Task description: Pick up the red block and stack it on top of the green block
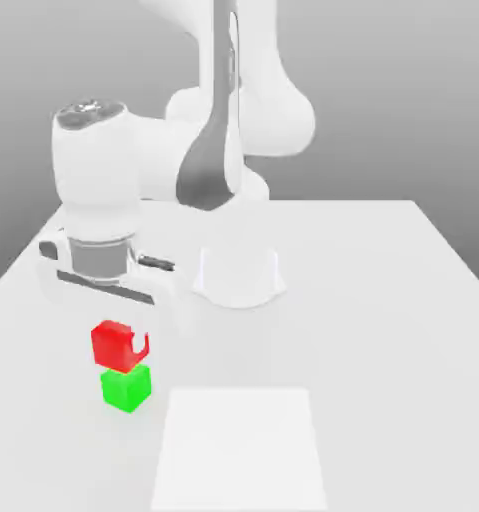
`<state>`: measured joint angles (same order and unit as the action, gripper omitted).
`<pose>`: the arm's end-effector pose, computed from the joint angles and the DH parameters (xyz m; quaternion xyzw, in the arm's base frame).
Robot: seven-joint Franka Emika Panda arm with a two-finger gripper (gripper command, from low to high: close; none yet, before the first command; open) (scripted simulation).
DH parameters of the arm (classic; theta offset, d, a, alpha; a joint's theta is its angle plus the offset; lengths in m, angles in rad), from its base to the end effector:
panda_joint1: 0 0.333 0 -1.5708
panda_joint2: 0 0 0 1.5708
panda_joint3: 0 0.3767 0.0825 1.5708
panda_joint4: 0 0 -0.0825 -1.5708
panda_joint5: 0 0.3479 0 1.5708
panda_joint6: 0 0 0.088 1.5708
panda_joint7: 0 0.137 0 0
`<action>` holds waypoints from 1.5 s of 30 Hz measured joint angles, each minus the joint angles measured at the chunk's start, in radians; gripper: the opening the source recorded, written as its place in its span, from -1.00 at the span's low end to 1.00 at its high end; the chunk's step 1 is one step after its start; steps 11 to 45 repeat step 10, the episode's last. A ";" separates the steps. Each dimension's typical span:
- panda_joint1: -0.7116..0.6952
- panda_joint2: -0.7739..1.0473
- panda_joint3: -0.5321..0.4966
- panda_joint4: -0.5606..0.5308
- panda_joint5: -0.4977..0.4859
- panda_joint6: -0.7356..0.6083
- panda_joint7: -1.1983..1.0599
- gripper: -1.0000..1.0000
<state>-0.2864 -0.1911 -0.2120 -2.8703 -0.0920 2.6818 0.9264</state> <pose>0.2888 -0.1527 0.3059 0.7843 -0.6204 0.0001 0.0004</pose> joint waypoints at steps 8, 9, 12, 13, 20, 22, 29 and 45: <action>0.012 0.225 0.006 -0.015 0.129 0.237 -0.077 1.00; 0.012 0.225 0.006 -0.015 0.129 0.237 -0.077 1.00; 0.012 0.225 0.006 -0.015 0.129 0.237 -0.077 1.00; 0.012 0.225 0.006 -0.015 0.129 0.237 -0.077 1.00; 0.012 0.225 0.006 -0.015 0.129 0.237 -0.077 1.00; 0.012 0.225 0.006 -0.015 0.129 0.237 -0.077 1.00; 0.012 0.225 0.006 -0.015 0.129 0.237 -0.077 1.00; 0.012 0.225 0.006 -0.015 0.129 0.237 -0.077 1.00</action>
